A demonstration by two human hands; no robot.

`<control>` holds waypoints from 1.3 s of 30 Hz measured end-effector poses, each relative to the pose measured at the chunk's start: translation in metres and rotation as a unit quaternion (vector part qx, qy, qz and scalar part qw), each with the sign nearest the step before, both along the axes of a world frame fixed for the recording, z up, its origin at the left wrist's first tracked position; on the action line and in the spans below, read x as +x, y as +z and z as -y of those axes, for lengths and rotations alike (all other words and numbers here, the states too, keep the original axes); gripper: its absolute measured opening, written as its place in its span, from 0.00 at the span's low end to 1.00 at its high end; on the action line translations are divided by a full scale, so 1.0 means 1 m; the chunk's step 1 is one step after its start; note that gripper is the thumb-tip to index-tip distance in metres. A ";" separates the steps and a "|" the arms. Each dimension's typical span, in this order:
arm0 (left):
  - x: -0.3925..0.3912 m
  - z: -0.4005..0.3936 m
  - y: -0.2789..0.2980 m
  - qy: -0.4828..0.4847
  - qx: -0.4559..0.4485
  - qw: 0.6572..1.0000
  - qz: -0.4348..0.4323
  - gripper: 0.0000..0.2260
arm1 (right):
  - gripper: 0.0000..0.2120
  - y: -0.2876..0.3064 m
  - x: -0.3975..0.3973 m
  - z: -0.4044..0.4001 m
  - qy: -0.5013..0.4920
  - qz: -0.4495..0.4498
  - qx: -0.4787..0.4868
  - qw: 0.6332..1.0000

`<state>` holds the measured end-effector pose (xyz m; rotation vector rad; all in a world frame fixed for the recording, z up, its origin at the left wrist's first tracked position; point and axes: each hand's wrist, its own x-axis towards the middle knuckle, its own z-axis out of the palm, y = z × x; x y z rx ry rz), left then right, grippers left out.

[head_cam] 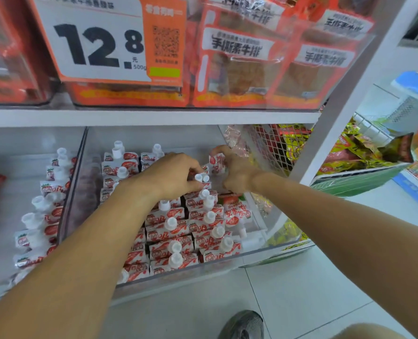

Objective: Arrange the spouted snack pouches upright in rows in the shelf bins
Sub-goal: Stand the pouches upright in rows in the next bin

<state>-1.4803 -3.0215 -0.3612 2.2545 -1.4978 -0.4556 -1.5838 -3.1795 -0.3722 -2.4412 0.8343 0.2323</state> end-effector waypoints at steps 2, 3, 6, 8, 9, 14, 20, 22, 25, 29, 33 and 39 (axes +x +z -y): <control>0.000 0.000 0.000 -0.005 0.006 1.000 -0.001 0.13 | 0.43 -0.002 0.004 0.004 0.036 -0.028 -0.130 0.991; 0.001 0.001 -0.001 -0.007 0.008 1.000 -0.001 0.13 | 0.44 -0.005 0.006 0.006 0.052 -0.039 -0.183 0.981; 0.001 0.001 -0.001 -0.006 0.011 1.000 -0.003 0.13 | 0.33 -0.004 0.013 0.010 0.061 -0.078 -0.268 0.958; 0.002 0.000 -0.001 -0.005 0.007 1.000 -0.008 0.13 | 0.25 0.002 0.014 0.009 0.080 -0.087 -0.359 0.926; 0.002 -0.001 0.000 -0.004 0.005 1.000 -0.010 0.13 | 0.22 0.005 0.016 0.008 0.098 -0.081 -0.404 0.906; 0.002 -0.005 0.000 0.017 -0.012 1.000 -0.020 0.13 | 0.19 0.014 0.026 0.009 0.126 -0.022 -0.431 0.893; 0.003 -0.006 -0.001 0.038 -0.031 0.999 -0.024 0.16 | 0.10 -0.001 0.044 0.008 0.000 0.132 -0.125 0.983; 0.005 -0.006 0.000 0.058 -0.056 0.997 -0.016 0.22 | 0.11 -0.004 0.047 0.008 0.029 0.113 0.016 0.993; 0.006 -0.005 0.003 0.061 -0.054 0.997 -0.010 0.34 | 0.10 0.002 0.049 0.008 0.094 0.067 0.057 0.992; 0.003 -0.003 0.003 0.015 -0.019 0.999 -0.039 0.35 | 0.22 0.013 0.042 0.018 0.074 0.000 0.158 0.985; 0.004 0.000 0.002 0.034 -0.008 0.999 -0.035 0.24 | 0.31 0.028 0.025 0.020 0.024 -0.044 0.138 0.989; 0.003 0.001 0.001 0.046 -0.004 0.998 -0.030 0.22 | 0.42 0.033 -0.009 -0.002 0.185 -0.273 -0.053 0.943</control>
